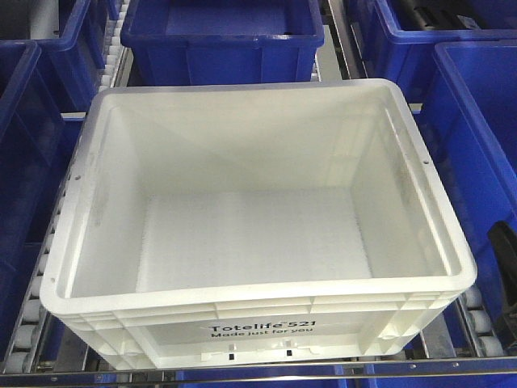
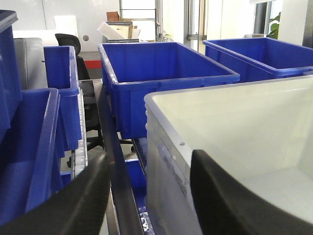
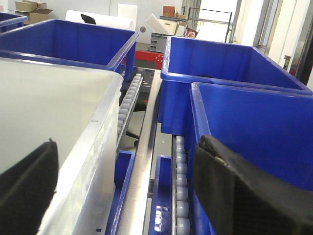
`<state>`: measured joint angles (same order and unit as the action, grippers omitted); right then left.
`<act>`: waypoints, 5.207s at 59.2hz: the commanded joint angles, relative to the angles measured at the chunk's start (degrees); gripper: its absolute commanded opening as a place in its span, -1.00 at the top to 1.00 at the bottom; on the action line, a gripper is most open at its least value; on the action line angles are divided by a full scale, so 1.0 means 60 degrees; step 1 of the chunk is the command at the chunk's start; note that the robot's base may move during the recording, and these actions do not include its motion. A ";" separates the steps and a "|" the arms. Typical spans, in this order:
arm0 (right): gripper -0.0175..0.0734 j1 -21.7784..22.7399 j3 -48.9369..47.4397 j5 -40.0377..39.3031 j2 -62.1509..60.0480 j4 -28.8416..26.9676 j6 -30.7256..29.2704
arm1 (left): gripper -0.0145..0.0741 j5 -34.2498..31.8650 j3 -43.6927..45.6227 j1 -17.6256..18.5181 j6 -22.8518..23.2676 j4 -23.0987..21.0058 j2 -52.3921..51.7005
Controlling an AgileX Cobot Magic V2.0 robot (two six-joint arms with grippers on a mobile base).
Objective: Move bin from left to right shelf
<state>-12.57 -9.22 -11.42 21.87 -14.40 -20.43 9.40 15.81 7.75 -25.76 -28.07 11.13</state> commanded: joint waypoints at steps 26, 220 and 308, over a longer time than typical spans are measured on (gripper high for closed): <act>-0.45 0.0005 -0.0274 -0.1010 0.0046 0.0048 -0.0092 | 0.00 -0.0701 0.0233 0.0054 0.0008 -0.0051 0.0092; 0.63 0.0005 -0.0274 -0.0912 -0.0131 0.0052 -0.0203 | 0.69 -0.1270 -0.3056 0.0043 0.2331 0.3111 -0.2112; 0.63 0.0005 0.1991 0.2123 -0.3843 0.0231 0.0812 | 0.69 -0.1270 -0.3054 0.0043 0.2331 0.3120 -0.2112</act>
<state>-12.57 1.64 5.30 -0.60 -13.30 -15.54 6.37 -1.46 7.75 -12.36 -8.87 -0.66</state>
